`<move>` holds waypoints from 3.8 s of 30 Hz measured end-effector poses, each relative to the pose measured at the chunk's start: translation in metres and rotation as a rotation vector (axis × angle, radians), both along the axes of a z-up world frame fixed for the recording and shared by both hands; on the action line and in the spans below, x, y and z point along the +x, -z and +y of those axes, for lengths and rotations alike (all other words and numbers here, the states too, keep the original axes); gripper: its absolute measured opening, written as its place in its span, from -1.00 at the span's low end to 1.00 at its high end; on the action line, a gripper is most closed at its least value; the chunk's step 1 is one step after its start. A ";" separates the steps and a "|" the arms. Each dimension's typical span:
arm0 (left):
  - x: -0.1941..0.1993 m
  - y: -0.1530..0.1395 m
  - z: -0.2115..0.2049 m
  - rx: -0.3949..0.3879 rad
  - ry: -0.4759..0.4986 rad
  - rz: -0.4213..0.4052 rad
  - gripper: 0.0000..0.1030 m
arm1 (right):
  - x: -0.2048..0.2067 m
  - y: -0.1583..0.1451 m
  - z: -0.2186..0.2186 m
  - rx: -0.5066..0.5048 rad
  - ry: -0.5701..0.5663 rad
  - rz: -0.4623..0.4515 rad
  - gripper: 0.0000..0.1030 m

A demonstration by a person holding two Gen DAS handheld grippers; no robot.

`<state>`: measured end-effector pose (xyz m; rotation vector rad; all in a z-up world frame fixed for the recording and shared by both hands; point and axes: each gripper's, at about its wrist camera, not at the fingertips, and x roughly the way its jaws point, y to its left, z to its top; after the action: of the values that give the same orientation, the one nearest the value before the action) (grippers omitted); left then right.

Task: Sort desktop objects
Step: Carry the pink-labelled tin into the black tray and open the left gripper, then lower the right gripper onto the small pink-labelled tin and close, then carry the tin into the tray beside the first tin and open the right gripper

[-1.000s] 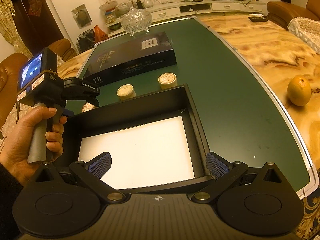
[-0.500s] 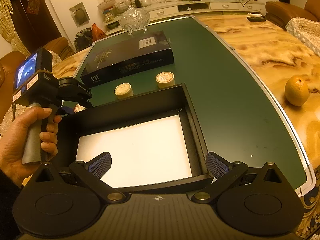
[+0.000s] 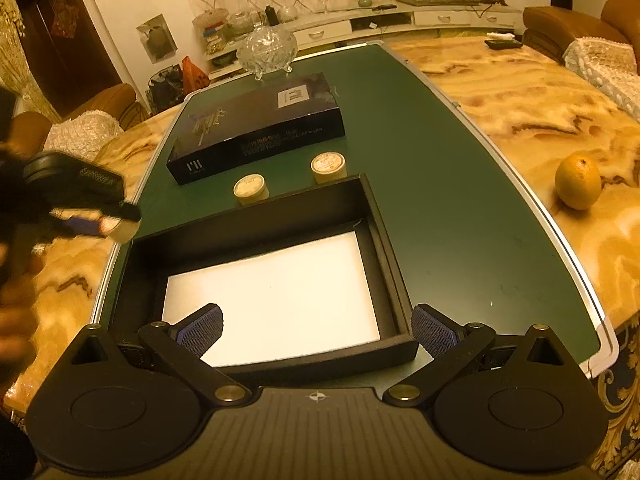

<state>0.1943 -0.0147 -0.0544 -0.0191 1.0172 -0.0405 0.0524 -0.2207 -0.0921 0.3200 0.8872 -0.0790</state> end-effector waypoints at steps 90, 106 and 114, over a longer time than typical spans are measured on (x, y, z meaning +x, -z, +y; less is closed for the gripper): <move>-0.116 0.031 0.043 -0.132 0.050 0.086 0.58 | 0.108 0.005 0.008 -0.163 -0.201 0.211 -0.12; -0.130 0.022 0.051 -0.132 0.035 0.066 0.59 | 0.111 0.032 0.010 -0.178 -0.187 0.353 -0.12; -0.131 0.025 0.049 -0.132 0.045 0.073 0.60 | 0.120 0.033 0.016 -0.187 -0.185 0.398 -0.12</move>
<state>0.0637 0.0339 -0.0790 -0.1193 1.0866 -0.1492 0.1726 -0.2046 -0.1254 0.0441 1.2901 -0.0546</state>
